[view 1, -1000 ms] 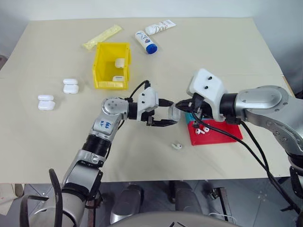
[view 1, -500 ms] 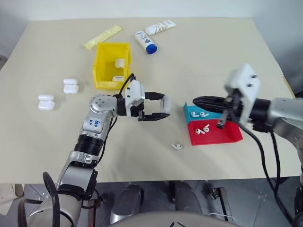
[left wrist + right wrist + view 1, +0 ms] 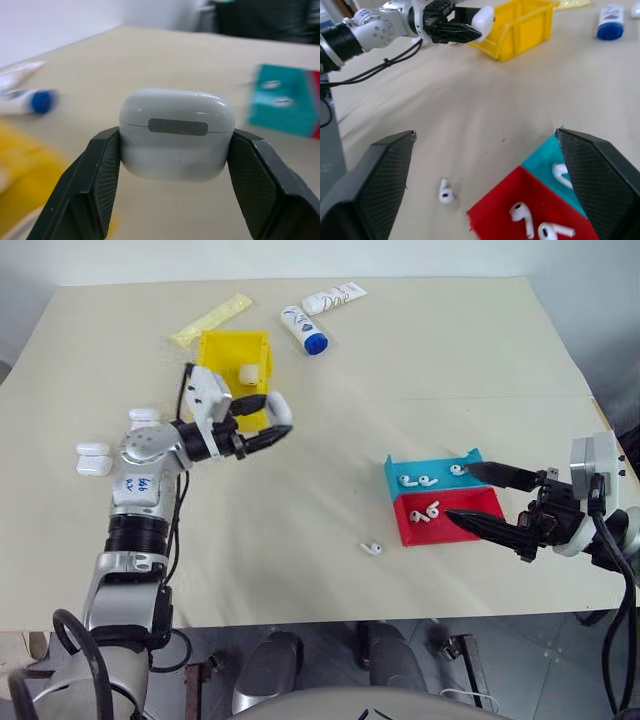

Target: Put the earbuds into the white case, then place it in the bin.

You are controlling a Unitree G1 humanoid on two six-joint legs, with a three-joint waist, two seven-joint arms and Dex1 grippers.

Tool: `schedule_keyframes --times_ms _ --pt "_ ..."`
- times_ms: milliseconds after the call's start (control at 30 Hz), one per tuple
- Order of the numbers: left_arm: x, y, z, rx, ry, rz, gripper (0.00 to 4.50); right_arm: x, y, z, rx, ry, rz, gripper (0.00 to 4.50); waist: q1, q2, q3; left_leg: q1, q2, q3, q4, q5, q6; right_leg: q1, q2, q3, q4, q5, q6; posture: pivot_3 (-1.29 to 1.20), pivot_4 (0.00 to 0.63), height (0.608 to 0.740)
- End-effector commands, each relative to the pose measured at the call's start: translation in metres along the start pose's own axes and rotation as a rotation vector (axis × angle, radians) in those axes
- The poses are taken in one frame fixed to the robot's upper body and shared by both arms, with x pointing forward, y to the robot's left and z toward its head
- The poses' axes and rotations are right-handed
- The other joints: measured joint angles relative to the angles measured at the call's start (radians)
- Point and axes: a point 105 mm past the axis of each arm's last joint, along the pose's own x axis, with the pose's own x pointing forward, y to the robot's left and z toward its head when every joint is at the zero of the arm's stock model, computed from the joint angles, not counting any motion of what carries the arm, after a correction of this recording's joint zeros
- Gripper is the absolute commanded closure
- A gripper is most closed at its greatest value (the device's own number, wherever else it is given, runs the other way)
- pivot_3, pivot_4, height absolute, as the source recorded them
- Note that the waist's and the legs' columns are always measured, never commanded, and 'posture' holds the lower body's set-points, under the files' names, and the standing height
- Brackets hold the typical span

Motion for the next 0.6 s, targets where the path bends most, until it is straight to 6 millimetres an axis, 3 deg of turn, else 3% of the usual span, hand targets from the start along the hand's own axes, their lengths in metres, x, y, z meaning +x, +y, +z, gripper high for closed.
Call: schedule_keyframes --times_ms 33,333,367,467,600 --pt "-0.003 0.033 0.008 0.046 0.034 0.177 1.69 0.006 0.003 0.006 -0.045 -0.038 -0.005 0.02 0.002 0.000 0.000 0.000 0.000 0.000 0.000 0.000 0.000 0.000 0.000 0.000 0.000 0.000 0.000 0.00 0.150 0.740" --pt "0.014 0.066 0.011 0.057 0.079 0.347 1.69 0.014 0.010 0.003 -0.052 -0.051 -0.024 0.02 0.003 -0.002 0.001 -0.001 -0.001 -0.001 0.000 0.000 0.000 0.000 0.000 -0.001 0.000 0.000 0.000 0.00 0.150 0.740" --pt "0.015 0.068 0.012 0.050 0.075 0.358 0.95 0.014 0.009 0.002 -0.052 -0.048 -0.029 0.00 0.002 -0.002 0.001 -0.001 -0.001 -0.001 0.000 0.000 0.000 -0.001 0.000 -0.001 0.000 0.000 0.001 0.00 0.150 0.740" --pt "0.016 0.069 0.014 0.075 0.077 0.363 0.04 0.011 0.007 0.003 -0.059 -0.036 -0.036 0.00 -0.002 -0.002 0.001 -0.001 -0.001 0.000 0.000 0.000 0.000 -0.001 0.000 -0.001 0.000 0.000 0.001 0.00 0.150 0.740" --pt "0.011 0.061 0.022 0.137 0.022 0.276 0.01 0.008 0.002 0.006 -0.071 -0.018 -0.035 0.00 -0.002 -0.003 0.001 -0.001 0.000 0.000 0.000 0.000 0.000 -0.001 0.000 -0.001 0.000 0.000 0.001 0.00 0.150 0.740"
